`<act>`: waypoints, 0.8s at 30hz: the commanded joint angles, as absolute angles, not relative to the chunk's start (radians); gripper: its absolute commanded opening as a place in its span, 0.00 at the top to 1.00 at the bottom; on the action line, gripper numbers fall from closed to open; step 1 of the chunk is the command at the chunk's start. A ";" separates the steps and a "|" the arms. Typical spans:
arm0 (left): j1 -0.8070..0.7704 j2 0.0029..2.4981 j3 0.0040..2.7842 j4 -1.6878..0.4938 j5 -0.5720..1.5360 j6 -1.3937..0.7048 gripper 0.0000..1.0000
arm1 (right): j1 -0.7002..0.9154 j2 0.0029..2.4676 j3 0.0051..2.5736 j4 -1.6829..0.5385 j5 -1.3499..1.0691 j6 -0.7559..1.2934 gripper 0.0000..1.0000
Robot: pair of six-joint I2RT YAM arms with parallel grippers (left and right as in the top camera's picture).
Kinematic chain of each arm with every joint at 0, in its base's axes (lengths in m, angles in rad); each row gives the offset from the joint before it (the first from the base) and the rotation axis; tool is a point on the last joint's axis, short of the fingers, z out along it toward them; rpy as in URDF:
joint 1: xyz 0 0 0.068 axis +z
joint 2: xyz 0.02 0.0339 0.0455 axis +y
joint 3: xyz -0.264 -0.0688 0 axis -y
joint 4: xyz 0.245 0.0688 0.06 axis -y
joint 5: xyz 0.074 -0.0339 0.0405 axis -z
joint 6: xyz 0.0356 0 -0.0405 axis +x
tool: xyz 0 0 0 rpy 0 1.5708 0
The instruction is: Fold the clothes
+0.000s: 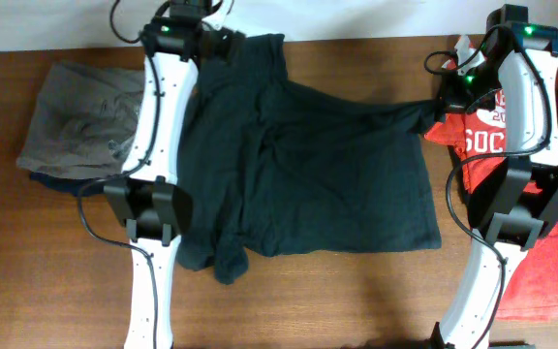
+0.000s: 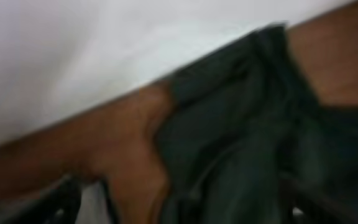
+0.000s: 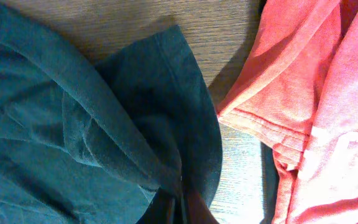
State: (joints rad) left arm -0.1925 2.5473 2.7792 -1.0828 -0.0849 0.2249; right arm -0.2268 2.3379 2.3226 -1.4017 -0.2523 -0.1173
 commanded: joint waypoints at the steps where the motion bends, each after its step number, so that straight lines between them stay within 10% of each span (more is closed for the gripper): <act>1: -0.128 2.562 2.782 -1.110 -0.015 0.234 0.01 | -0.237 2.343 2.340 -1.402 -0.244 -0.127 0.96; 13: -0.036 2.713 2.782 -1.147 0.210 0.233 0.03 | -0.237 2.343 2.340 -1.398 -0.243 -0.127 0.96; 24: -0.025 2.738 2.782 -1.249 0.086 0.218 0.30 | -0.237 2.343 2.339 -1.396 -0.243 -0.127 0.96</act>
State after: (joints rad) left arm -0.0330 2.7369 2.7766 -1.2232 0.1566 0.2203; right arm -0.2268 2.3379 2.3226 -1.3983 -0.2523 -0.1173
